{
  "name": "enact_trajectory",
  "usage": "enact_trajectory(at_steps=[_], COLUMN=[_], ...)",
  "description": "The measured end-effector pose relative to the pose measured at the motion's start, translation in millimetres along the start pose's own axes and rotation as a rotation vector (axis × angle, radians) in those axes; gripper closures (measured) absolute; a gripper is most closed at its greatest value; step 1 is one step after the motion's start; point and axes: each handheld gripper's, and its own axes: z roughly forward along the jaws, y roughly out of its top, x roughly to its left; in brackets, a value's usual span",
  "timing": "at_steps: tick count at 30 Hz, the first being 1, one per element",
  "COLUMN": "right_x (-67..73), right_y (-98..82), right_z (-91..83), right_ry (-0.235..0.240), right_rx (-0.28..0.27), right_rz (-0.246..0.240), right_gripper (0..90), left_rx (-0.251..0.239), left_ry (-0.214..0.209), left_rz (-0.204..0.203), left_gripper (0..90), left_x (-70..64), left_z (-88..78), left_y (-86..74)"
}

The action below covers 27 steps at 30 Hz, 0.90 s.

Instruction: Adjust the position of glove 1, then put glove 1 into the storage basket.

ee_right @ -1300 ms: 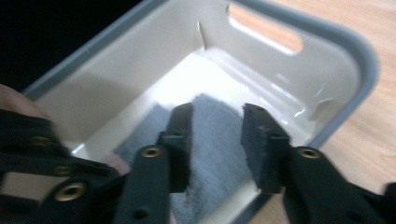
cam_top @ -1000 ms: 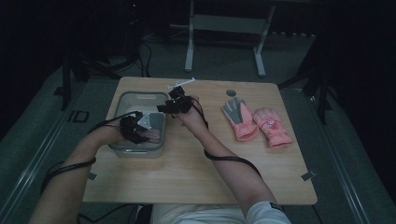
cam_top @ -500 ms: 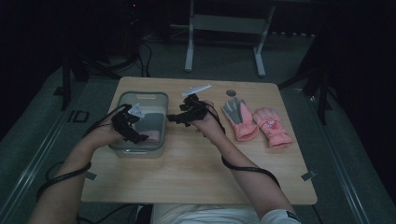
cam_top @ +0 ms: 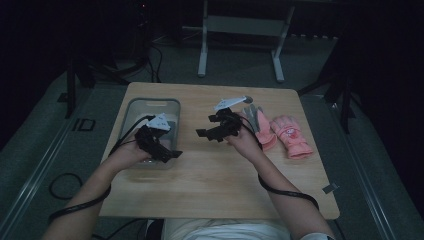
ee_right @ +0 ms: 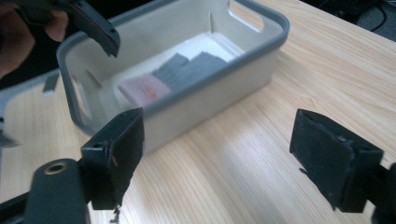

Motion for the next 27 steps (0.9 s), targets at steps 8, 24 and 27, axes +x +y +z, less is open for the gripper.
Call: enact_trajectory(at_steps=[8, 24, 27], right_x=[-5.7, -36.5, -42.9], right_y=[-22.0, -65.2, -72.9], right_z=[-19.1, -66.4, -70.0], right_ry=[-0.047, -0.171, -0.175], right_rx=[-0.009, -0.073, -0.063], right_rz=[0.0, 0.079, 0.084], right_gripper=[15.4, 36.5, 42.1], left_rx=[-0.043, -0.137, -0.14], left_ry=[-0.045, -0.088, -0.09], left_rz=[0.016, 0.051, 0.052], left_gripper=[2.3, 2.3, 2.3], left_x=[-18.4, -70.7, -73.0], left_z=[15.9, 61.7, 64.7], left_y=[6.8, -2.4, -3.3])
